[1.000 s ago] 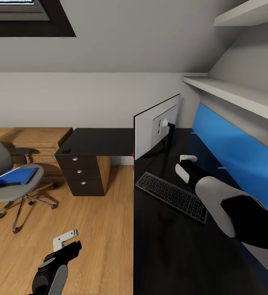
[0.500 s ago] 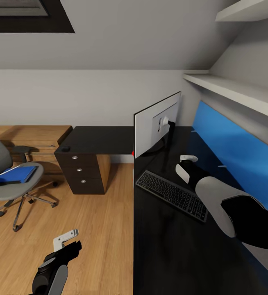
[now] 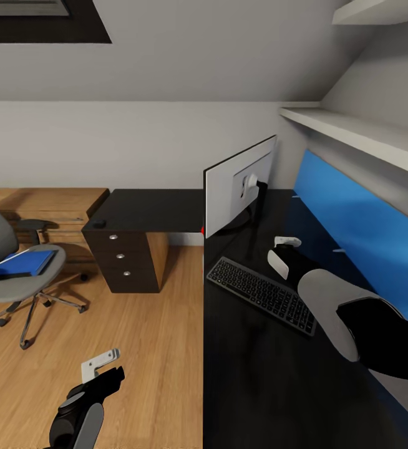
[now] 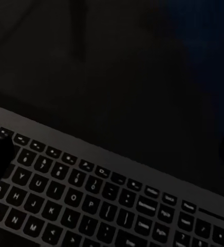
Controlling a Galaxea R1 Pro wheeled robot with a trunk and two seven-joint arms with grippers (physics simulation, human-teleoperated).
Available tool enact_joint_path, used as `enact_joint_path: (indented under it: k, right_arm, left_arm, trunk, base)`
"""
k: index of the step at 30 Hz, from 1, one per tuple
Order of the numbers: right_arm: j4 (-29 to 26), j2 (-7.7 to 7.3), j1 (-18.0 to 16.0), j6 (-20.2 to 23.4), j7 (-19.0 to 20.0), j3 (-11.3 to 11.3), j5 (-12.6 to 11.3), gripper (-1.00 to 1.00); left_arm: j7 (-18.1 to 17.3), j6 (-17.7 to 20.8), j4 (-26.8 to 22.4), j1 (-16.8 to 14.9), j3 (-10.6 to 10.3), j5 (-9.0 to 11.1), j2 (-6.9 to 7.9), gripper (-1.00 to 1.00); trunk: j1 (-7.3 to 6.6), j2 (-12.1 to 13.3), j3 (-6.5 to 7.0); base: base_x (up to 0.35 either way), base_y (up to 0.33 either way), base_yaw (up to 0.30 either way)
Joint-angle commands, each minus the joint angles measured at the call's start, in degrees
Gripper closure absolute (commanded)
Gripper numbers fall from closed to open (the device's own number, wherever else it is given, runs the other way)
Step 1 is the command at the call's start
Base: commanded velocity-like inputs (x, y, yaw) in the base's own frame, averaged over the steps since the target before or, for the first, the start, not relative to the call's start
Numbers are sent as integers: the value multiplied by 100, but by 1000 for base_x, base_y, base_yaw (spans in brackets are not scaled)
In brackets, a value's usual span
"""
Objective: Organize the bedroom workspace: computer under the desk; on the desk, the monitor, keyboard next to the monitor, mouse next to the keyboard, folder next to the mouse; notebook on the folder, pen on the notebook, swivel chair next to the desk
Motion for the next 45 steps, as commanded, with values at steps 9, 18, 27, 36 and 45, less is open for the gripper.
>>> enact_joint_path:
  k: [9, 18, 27, 36, 45]
  right_arm:
    - [-9, -2, 12, 39, -25, 49, -53, -100]
    - [-9, -7, 16, 34, -24, 42, -59, -100]
    - [-9, -6, 23, 32, -24, 44, -60, -100]
    - [-9, -8, 23, 32, -24, 42, -60, -100]
    - [-9, -10, 23, 32, -24, 41, -53, -100]
  left_arm:
    - [41, 14, -9, -4, 3, 60, -5, -100]
    - [43, 14, -7, -4, 3, 60, -2, -100]
    - [41, 14, -8, -4, 3, 62, -6, -100]
    - [29, 14, -11, -4, 3, 68, -6, -100]
    - [27, 14, -11, -4, 3, 62, -6, -100]
  trunk:
    - [1, -7, -62]
    - [1, -7, -117]
    - [1, -7, -171]
    - [1, -7, -225]
    - [-153, 274, -154]
  base:
    - [0, 0, 0]
    - [0, 0, 0]
    - [0, 0, 0]
    - [0, 0, 40]
    - [0, 0, 66]
